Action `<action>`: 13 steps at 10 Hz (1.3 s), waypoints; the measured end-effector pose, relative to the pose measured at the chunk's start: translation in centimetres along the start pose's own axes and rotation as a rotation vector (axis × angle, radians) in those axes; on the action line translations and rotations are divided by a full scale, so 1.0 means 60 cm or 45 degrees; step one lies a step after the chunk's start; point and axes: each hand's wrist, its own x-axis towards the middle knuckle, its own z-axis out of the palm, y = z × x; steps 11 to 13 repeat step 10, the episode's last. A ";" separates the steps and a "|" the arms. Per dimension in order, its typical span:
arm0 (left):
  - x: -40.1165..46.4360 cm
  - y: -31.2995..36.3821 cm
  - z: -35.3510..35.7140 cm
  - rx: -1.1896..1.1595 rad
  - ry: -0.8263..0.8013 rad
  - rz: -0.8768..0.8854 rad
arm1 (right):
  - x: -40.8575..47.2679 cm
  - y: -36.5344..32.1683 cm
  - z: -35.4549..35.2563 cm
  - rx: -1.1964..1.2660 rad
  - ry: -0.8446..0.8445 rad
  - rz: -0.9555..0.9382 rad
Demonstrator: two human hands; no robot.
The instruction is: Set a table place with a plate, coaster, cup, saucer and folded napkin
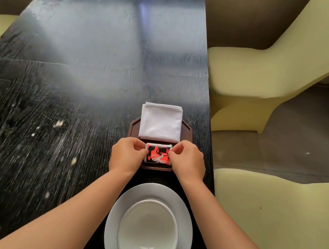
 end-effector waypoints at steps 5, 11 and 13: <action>-0.031 -0.027 0.000 0.254 0.072 0.848 | -0.017 0.019 0.000 -0.260 0.263 -0.602; -0.053 0.017 -0.076 0.773 -0.114 0.985 | -0.042 -0.026 -0.054 -0.630 -0.008 -0.756; -0.053 0.017 -0.076 0.773 -0.114 0.985 | -0.042 -0.026 -0.054 -0.630 -0.008 -0.756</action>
